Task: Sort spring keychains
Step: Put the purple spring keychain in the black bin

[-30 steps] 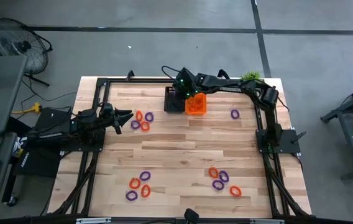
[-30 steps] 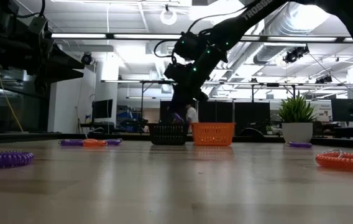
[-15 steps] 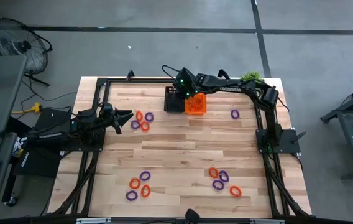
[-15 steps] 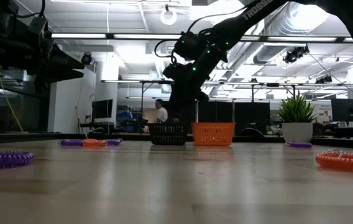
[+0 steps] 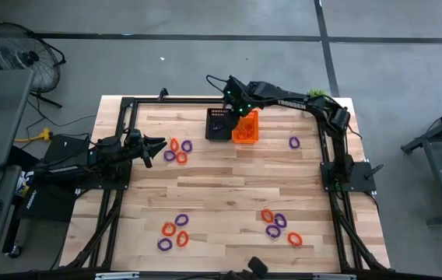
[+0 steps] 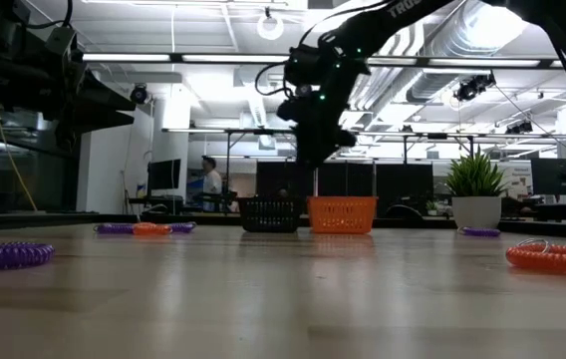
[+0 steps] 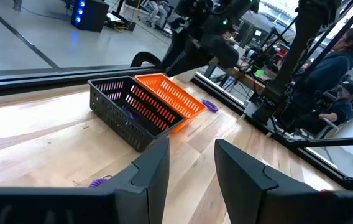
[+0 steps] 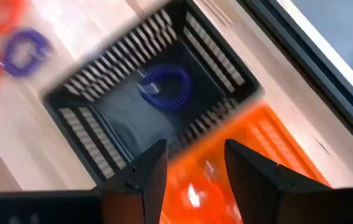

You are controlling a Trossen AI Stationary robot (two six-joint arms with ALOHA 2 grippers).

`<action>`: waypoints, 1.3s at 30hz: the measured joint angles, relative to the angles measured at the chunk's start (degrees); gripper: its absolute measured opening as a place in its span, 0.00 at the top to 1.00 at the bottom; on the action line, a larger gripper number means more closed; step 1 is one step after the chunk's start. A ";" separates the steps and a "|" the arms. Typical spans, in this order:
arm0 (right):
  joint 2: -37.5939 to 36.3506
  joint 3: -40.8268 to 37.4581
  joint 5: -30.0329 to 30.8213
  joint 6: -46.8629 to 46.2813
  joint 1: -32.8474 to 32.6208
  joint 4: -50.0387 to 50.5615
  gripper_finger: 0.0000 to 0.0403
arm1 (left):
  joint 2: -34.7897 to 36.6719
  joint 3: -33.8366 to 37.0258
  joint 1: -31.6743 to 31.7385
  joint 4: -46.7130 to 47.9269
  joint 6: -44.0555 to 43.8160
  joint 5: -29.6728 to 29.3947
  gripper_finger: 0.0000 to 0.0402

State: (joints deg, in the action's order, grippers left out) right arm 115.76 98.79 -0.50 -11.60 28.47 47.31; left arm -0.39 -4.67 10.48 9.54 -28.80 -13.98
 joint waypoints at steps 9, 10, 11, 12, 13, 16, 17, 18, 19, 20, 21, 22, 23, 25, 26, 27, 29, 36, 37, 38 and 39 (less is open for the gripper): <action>-0.95 -2.88 5.84 2.08 1.99 15.32 0.62 | -0.02 0.02 0.00 0.00 -0.02 0.00 0.69; -1.85 -4.00 6.07 2.14 2.08 15.21 0.62 | 0.00 0.02 -0.02 0.00 0.00 0.00 0.69; -2.87 -5.25 6.16 1.89 2.33 15.01 0.62 | -0.01 0.00 -0.01 0.00 0.00 -0.02 0.69; -4.01 -6.39 6.23 1.47 2.47 14.79 0.62 | -0.01 0.01 -0.01 0.01 0.00 -0.02 0.69; -5.51 -7.84 6.35 0.97 2.77 14.38 0.62 | 0.00 0.01 0.00 0.01 0.00 -0.01 0.69; -10.44 -13.57 6.47 -1.17 3.83 12.60 0.62 | 0.00 0.00 0.00 0.01 0.00 -0.01 0.69; -12.22 -15.85 6.37 -2.28 4.34 11.83 0.62 | -0.01 0.01 -0.01 0.01 0.00 -0.01 0.69; -14.15 -18.35 6.19 -3.67 4.91 10.82 0.62 | 0.00 0.00 0.00 0.01 0.00 -0.02 0.69; -16.26 -20.89 6.02 -5.21 5.46 9.81 0.62 | 0.00 0.01 0.00 0.00 0.00 -0.02 0.69; -18.22 -23.51 5.98 -6.87 5.92 8.94 0.62 | -0.02 0.00 -0.01 0.00 -0.01 -0.01 0.69; -20.15 -25.93 5.91 -8.59 6.35 8.33 0.62 | 0.00 0.02 0.00 0.00 0.00 0.00 0.69; -22.05 -28.52 5.94 -10.50 6.78 7.87 0.62 | 0.00 0.00 0.00 0.00 0.00 0.00 0.69; -23.68 -31.06 6.04 -12.16 7.06 7.65 0.62 | -0.01 0.01 0.00 0.00 0.00 -0.01 0.69; -26.66 -35.57 5.93 -14.93 7.53 7.50 0.62 | 0.00 0.01 -0.01 0.00 0.00 -0.01 0.69; -28.05 -37.55 5.91 -16.15 7.66 7.39 0.62 | -0.02 0.01 -0.02 0.00 0.00 -0.01 0.69; -29.32 -39.40 5.89 -17.13 7.89 7.27 0.62 | -0.02 0.00 -0.01 0.01 0.00 -0.01 0.69; -31.19 -42.62 5.81 -18.64 8.30 7.15 0.62 | 0.00 0.00 0.00 0.00 0.00 0.00 0.69; -32.93 -49.88 3.33 -20.09 9.33 5.34 0.62 | 0.00 0.02 -0.01 0.01 0.00 -0.01 0.69; -32.88 -50.59 3.18 -20.12 9.42 4.61 0.62 | -0.01 0.01 -0.01 0.01 0.00 -0.01 0.69; -32.88 -51.31 3.15 -20.24 9.46 3.70 0.62 | 0.00 0.00 0.00 0.00 0.00 -0.01 0.69; -32.86 -52.03 3.10 -20.50 9.47 3.05 0.62 | 0.00 0.01 -0.02 0.00 0.00 -0.01 0.69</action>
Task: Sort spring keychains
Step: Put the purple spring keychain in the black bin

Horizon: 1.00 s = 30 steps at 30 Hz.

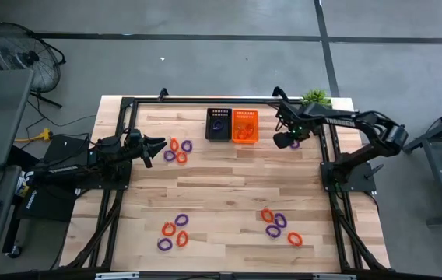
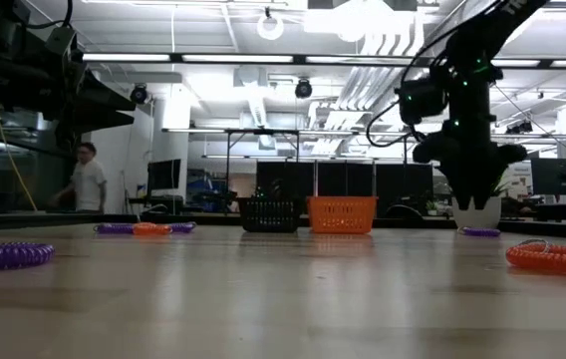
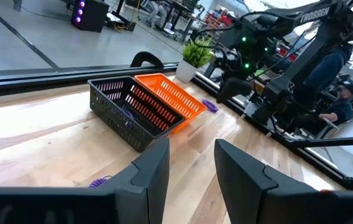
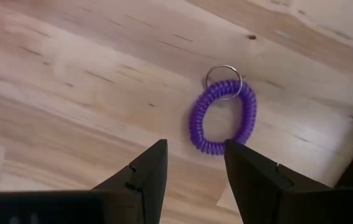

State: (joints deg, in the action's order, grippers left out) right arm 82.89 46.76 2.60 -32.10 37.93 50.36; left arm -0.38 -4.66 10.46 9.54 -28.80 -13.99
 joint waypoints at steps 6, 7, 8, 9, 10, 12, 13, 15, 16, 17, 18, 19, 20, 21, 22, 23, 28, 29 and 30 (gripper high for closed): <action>0.04 -4.51 -1.70 -0.94 0.00 -5.40 0.62 | 0.00 -0.01 0.00 0.00 0.01 -0.01 0.69; 0.04 -5.23 -1.76 -0.96 -0.02 -6.27 0.62 | -0.02 0.01 0.02 0.00 0.01 0.00 0.69; 0.04 -5.83 -1.79 -0.95 -0.02 -7.15 0.62 | 0.00 0.00 0.00 0.01 0.01 0.00 0.69; 0.04 -6.38 -1.74 -0.94 -0.02 -8.01 0.62 | -0.01 0.00 0.00 0.01 0.00 -0.01 0.69; 0.04 -6.79 -1.62 -0.94 0.00 -8.71 0.62 | 0.00 0.01 0.01 0.00 0.01 0.00 0.69; 0.04 -7.26 -1.39 -0.93 -0.02 -10.06 0.62 | 0.00 0.01 0.02 0.00 0.00 0.01 0.69; 0.04 -7.30 -1.27 -0.92 -0.02 -10.50 0.62 | -0.02 -0.01 -0.01 0.00 0.01 0.01 0.69; 0.04 -7.30 -0.73 -0.61 -0.02 -11.25 0.62 | -0.02 -0.01 0.01 0.00 0.01 -0.01 0.69; 0.04 -7.30 -0.63 -0.27 -0.02 -11.58 0.62 | -0.01 -0.01 0.01 0.01 0.01 0.01 0.69; 0.06 -7.30 -0.58 0.08 0.00 -11.96 0.62 | -0.01 0.01 0.01 0.01 0.01 -0.01 0.69; 0.07 -7.30 -0.60 0.42 0.00 -12.24 0.62 | -0.01 0.00 0.00 0.01 0.00 0.00 0.69; 0.07 -7.30 -0.57 0.49 0.00 -12.34 0.62 | -0.01 -0.01 0.02 0.00 0.01 0.00 0.69; 0.09 -7.30 -0.46 0.54 0.00 -12.25 0.62 | -0.02 -0.01 0.00 0.00 0.01 0.00 0.69; 0.23 -7.30 -0.28 0.58 -0.02 -12.16 0.62 | 0.00 -0.01 0.02 0.00 0.01 0.00 0.69; 0.45 -7.30 -0.25 0.59 -0.01 -12.14 0.62 | -0.02 -0.01 0.01 0.00 0.01 0.01 0.69; 0.81 -7.30 -0.25 0.60 -0.01 -12.16 0.62 | -0.02 0.00 0.00 0.01 0.01 -0.01 0.69; 3.87 -7.08 -0.84 1.07 -0.02 -12.40 0.62 | -0.02 0.01 0.01 0.00 -0.01 -0.01 0.69; 4.53 -6.95 -1.13 1.07 -0.02 -12.40 0.62 | -0.01 0.01 0.02 0.00 0.01 0.00 0.69; 5.12 -6.97 -1.44 1.10 -0.02 -12.40 0.62 | -0.01 -0.01 0.00 0.00 0.01 0.01 0.69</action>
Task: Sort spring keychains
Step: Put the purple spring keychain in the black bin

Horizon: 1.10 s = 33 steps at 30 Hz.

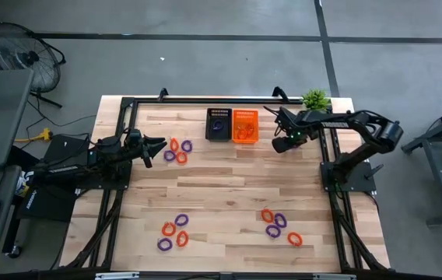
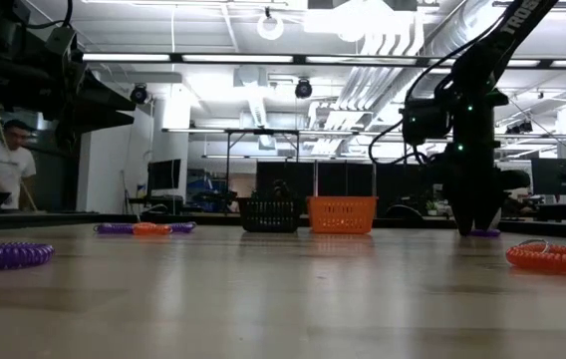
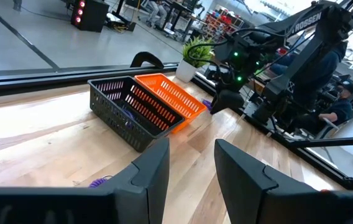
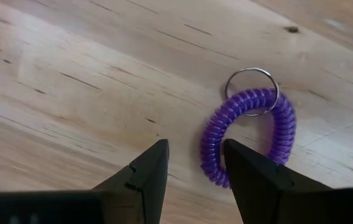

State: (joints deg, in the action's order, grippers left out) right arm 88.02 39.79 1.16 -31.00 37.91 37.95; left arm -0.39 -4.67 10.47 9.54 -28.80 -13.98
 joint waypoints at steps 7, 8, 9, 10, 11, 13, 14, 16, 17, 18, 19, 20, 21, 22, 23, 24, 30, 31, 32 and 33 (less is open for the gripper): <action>0.93 0.02 -0.82 0.00 0.04 0.31 0.62 | 0.00 0.00 0.01 0.00 0.00 -0.01 0.69; 0.93 0.02 -0.90 0.02 0.04 0.35 0.63 | -0.01 0.02 0.01 0.00 -0.01 -0.01 0.69; 0.95 0.02 -1.04 0.15 0.04 0.35 0.63 | 0.00 0.00 0.00 0.00 0.00 -0.02 0.69; 0.97 0.02 -1.15 0.21 0.06 0.35 0.65 | -0.01 0.00 0.00 0.00 0.00 -0.01 0.69; 0.97 0.01 -1.37 0.23 0.07 0.34 0.66 | -0.02 0.00 0.01 0.00 -0.02 -0.02 0.69; 1.00 0.00 -1.69 0.25 0.07 0.31 0.70 | 0.01 0.00 0.01 0.00 0.00 0.00 0.69; 1.02 0.00 -1.89 0.27 0.05 0.28 0.72 | 0.00 0.00 0.00 0.01 0.00 -0.01 0.69; 1.04 -0.02 -2.23 0.33 0.06 0.26 0.76 | 0.00 0.01 0.00 0.00 -0.01 -0.02 0.69; 1.04 -0.04 -2.34 0.35 0.04 0.26 0.78 | -0.01 0.00 0.01 0.01 0.00 -0.02 0.69; 1.04 -0.04 -2.40 0.37 0.04 0.26 0.80 | 0.01 0.00 0.01 0.00 0.00 -0.01 0.69; 1.06 -0.04 -2.48 0.37 0.04 0.28 0.83 | -0.01 0.00 -0.01 0.00 -0.02 -0.01 0.69; 1.06 -0.07 -2.56 0.39 0.04 0.28 0.85 | 0.00 0.01 0.00 0.00 0.00 -0.01 0.69; 1.07 -0.07 -2.61 0.39 0.04 0.28 0.87 | -0.01 0.02 0.00 0.00 -0.01 -0.02 0.69; 1.08 -0.07 -2.64 0.38 0.04 0.31 0.89 | 0.00 0.00 0.01 0.00 0.00 0.00 0.69; 1.08 -0.07 -2.66 0.39 0.04 0.32 0.91 | -0.02 0.02 0.01 0.00 0.00 -0.02 0.69; 1.08 -0.06 -2.69 0.39 0.04 0.34 0.93 | -0.02 0.00 -0.01 0.00 0.00 -0.02 0.69; 1.43 2.19 -3.00 0.70 0.02 1.79 0.96 | -0.01 0.00 -0.01 0.00 0.00 -0.02 0.69; 1.51 2.95 -3.07 1.09 0.02 2.43 0.96 | -0.02 0.02 -0.01 0.00 0.00 0.00 0.69; 1.70 3.73 -3.22 1.33 0.01 3.12 0.96 | -0.01 0.01 0.00 0.00 0.00 -0.02 0.69; 1.79 4.54 -3.78 1.51 -0.02 3.62 0.96 | -0.01 0.01 0.00 0.00 0.00 -0.02 0.69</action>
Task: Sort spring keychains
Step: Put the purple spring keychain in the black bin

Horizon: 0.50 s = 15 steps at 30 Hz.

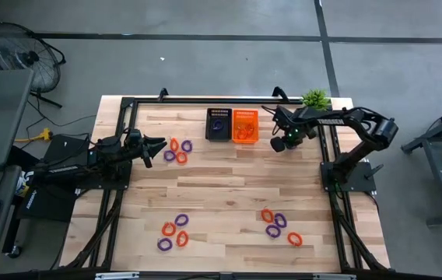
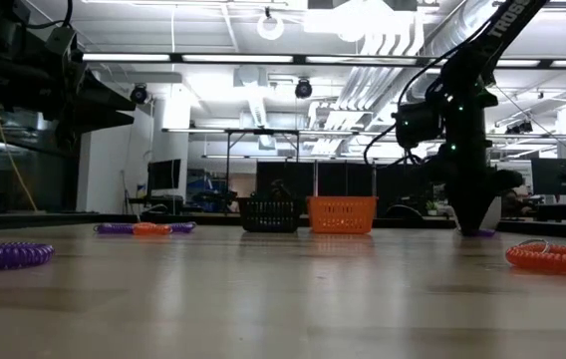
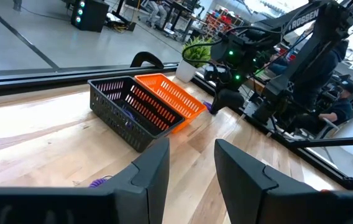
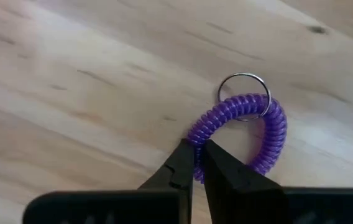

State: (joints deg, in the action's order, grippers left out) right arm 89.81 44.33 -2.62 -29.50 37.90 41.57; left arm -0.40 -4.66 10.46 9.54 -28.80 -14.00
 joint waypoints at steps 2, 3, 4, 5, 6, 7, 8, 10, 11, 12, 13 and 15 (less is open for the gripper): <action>-0.07 2.26 0.18 0.91 -0.14 0.87 0.96 | 0.00 0.01 0.00 0.00 0.00 0.02 0.69; -0.14 3.28 -0.08 1.29 -0.12 1.50 0.96 | 0.00 -0.01 -0.01 0.00 -0.01 0.00 0.69; -0.14 4.33 0.09 1.48 -0.12 1.91 0.97 | -0.01 0.02 0.01 0.00 0.00 0.02 0.69; -0.14 5.29 0.41 1.50 -0.12 2.47 0.97 | 0.02 -0.01 0.01 0.02 0.00 0.02 0.69; -0.14 6.30 0.36 1.51 -0.12 3.19 0.98 | 0.02 -0.01 0.02 0.02 0.00 0.00 0.69; -0.16 7.39 0.56 1.58 -0.12 3.84 0.98 | -0.01 -0.01 0.00 0.00 0.00 0.00 0.69; -0.16 8.56 0.40 1.84 -0.10 4.02 0.98 | 0.00 0.00 0.02 0.00 0.00 0.00 0.69; -0.18 11.04 0.38 2.54 -0.09 4.76 0.97 | -0.01 -0.01 0.00 0.01 -0.02 0.00 0.69; -0.23 12.26 0.33 2.61 -0.09 5.24 0.97 | 0.00 0.00 0.00 0.00 0.00 0.01 0.69; -0.25 13.53 0.24 2.86 -0.09 5.65 0.97 | 0.01 0.00 0.00 0.00 0.00 0.02 0.69; -0.25 14.89 -0.08 3.17 -0.09 5.75 0.97 | 0.00 0.02 -0.01 0.00 -0.01 0.01 0.69; -0.27 17.76 -0.63 4.03 -0.17 5.40 0.98 | -0.01 0.00 0.02 0.02 0.00 0.02 0.69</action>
State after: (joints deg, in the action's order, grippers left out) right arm 89.53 62.09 -3.25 -25.46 37.72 46.97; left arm -0.40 -4.67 10.48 9.56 -28.80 -13.98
